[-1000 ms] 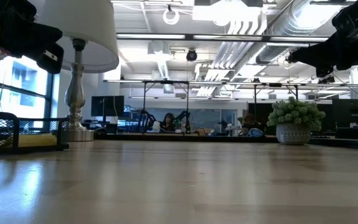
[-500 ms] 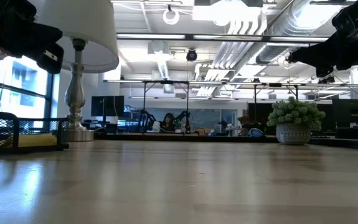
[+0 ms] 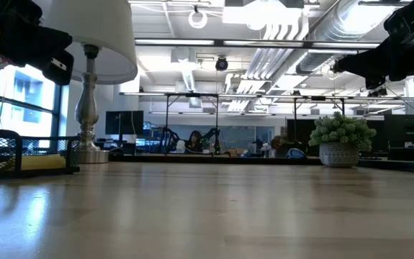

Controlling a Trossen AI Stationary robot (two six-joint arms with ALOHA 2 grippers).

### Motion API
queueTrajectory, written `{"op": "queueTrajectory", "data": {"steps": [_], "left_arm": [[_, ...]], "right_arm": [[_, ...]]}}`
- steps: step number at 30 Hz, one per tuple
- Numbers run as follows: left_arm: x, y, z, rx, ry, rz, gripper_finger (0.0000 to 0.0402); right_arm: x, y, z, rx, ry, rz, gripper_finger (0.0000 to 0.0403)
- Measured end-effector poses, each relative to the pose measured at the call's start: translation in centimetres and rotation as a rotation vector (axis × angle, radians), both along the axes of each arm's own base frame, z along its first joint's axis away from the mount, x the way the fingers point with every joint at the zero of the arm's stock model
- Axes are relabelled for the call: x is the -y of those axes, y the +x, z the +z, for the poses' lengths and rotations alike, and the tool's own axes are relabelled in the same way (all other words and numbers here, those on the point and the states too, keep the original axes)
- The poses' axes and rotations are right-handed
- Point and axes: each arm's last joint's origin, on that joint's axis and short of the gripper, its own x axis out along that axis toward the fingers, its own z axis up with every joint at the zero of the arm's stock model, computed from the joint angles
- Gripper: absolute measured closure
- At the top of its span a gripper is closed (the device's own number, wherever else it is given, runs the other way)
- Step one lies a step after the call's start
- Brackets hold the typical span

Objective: Pick and place office supplies into organizer
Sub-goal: Return to Home Position

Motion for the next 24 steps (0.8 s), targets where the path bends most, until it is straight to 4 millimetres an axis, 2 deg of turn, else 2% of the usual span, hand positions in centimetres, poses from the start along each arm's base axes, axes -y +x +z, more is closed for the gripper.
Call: {"op": "queueTrajectory", "data": {"steps": [24], "left_arm": [[0.0,0.0,0.0,0.0,0.0,0.0,0.0385]], "right_arm": [[0.0,0.0,0.0,0.0,0.0,0.0,0.0402]]}}
